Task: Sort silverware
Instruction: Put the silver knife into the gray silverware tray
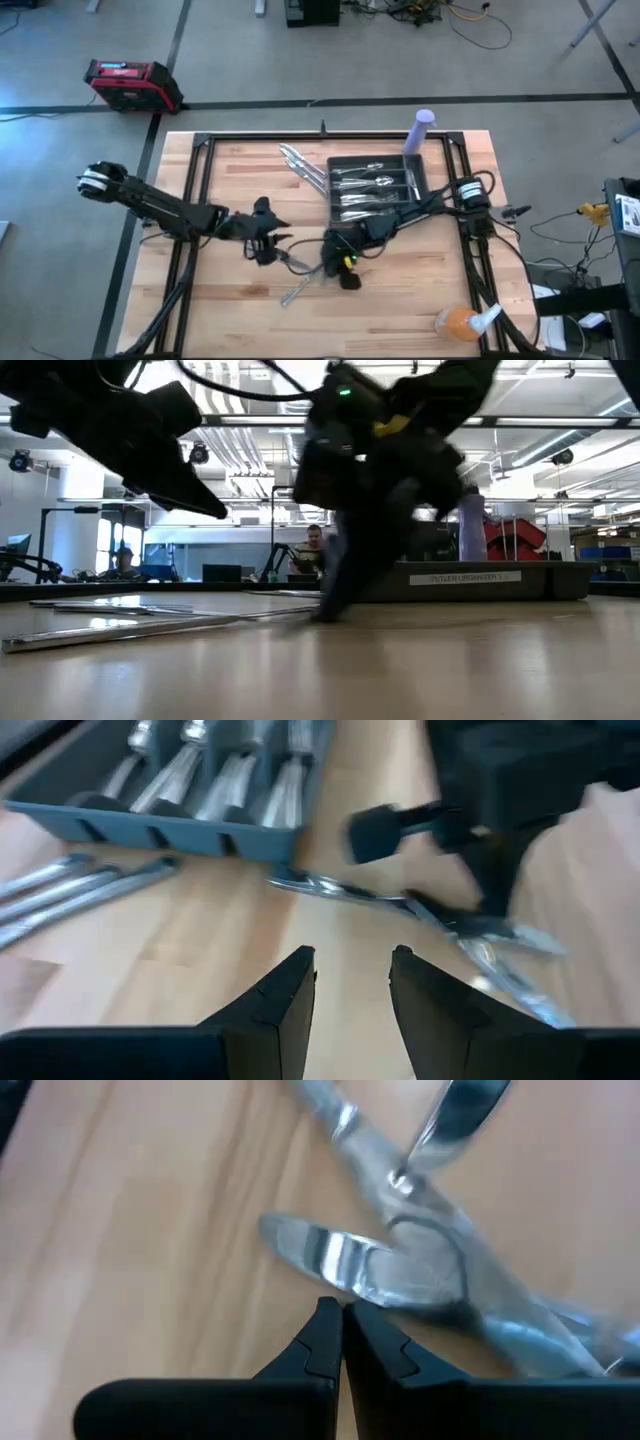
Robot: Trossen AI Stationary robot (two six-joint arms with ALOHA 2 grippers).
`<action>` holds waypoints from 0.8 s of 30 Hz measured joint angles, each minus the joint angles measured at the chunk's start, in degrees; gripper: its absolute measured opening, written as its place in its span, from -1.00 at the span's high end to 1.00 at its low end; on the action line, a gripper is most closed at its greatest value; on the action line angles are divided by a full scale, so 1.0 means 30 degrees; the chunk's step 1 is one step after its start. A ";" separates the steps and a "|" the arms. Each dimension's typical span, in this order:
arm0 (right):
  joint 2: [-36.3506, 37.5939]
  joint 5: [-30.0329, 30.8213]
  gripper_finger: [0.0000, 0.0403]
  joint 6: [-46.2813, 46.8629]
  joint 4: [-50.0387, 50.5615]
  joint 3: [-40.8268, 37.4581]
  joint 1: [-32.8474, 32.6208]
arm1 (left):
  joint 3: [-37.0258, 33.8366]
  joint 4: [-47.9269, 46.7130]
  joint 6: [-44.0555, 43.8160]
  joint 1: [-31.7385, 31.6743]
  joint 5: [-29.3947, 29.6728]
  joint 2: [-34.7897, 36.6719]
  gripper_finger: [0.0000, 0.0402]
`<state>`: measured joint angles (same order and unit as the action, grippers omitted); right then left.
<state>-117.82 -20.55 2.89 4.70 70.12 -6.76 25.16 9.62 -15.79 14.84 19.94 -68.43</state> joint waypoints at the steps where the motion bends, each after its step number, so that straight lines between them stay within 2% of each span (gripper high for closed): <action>1: -0.0461 0.0152 1.00 -0.0510 -0.0188 0.0771 0.0228 | -0.0026 0.0001 -0.0109 0.0244 0.0006 -0.0063 0.41; 6: -0.2435 0.0553 1.00 -0.2319 0.0179 0.4660 0.1257 | -0.0042 -0.0236 -0.0797 0.0995 0.0678 -0.0894 0.41; 9: -0.3317 0.1287 1.00 -0.3109 0.1618 0.6561 0.1792 | 0.0049 -0.0354 -0.1429 0.1279 0.0963 -0.1162 0.41; 14: -0.3543 0.2989 1.00 -0.4225 0.4842 0.8412 0.2477 | -0.0378 -0.0695 -0.2918 0.1453 0.2760 -0.1317 0.41; 19: -0.2346 0.5793 1.00 -0.5882 0.8443 0.9428 0.2556 | -0.0661 -0.0033 -0.2967 0.1586 0.2289 -0.2493 0.41; 22: -0.1466 0.6228 1.00 -0.6461 1.0601 0.9649 0.2664 | -0.0443 0.1535 -0.1956 0.1664 0.1111 -0.3717 0.41; 24: -0.1137 0.6192 1.00 -0.6548 1.0807 0.9643 0.2759 | -0.0360 0.2568 -0.1314 0.1796 0.0286 -0.4250 0.41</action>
<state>-121.23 -1.98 -16.75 37.13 99.04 1.52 24.08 17.32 -19.73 20.23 20.80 -81.18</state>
